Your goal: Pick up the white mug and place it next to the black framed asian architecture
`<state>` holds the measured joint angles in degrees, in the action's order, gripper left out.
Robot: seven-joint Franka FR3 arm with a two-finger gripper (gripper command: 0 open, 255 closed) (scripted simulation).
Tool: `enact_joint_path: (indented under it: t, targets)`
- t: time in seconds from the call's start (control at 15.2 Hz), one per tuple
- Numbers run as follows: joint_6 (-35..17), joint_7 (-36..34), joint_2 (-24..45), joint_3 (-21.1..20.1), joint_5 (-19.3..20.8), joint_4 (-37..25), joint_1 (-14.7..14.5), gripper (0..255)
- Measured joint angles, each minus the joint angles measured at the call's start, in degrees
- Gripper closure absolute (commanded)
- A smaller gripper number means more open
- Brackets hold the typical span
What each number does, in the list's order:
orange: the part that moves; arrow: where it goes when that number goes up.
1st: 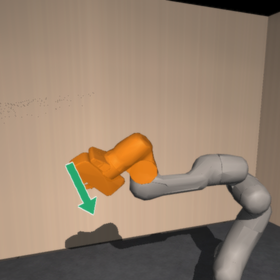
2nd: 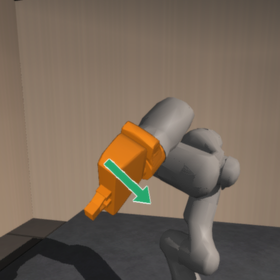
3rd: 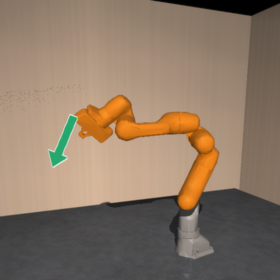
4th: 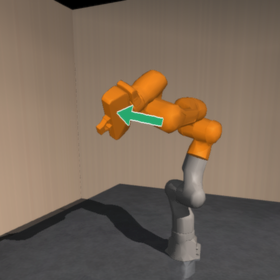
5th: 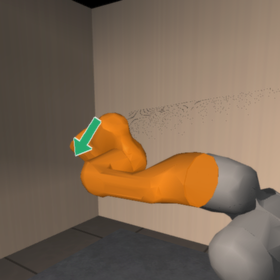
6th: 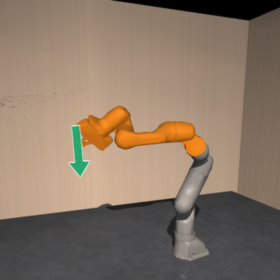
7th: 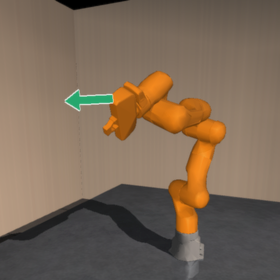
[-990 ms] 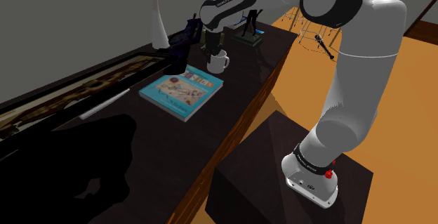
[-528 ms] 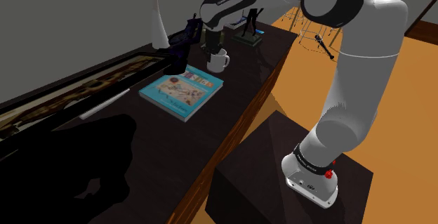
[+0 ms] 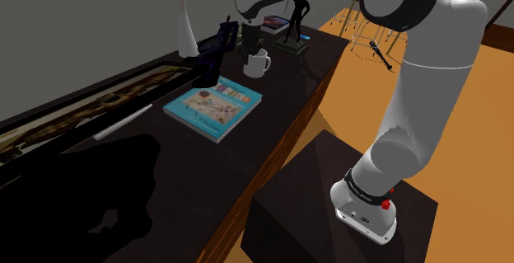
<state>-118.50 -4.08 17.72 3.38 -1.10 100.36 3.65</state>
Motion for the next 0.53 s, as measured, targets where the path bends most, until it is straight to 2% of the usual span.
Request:
enact_joint_path:
  t: [0.53]
  targets:
    - [5.13, -0.12, -2.02, 0.05, 0.16, -3.1, -0.05, 255]
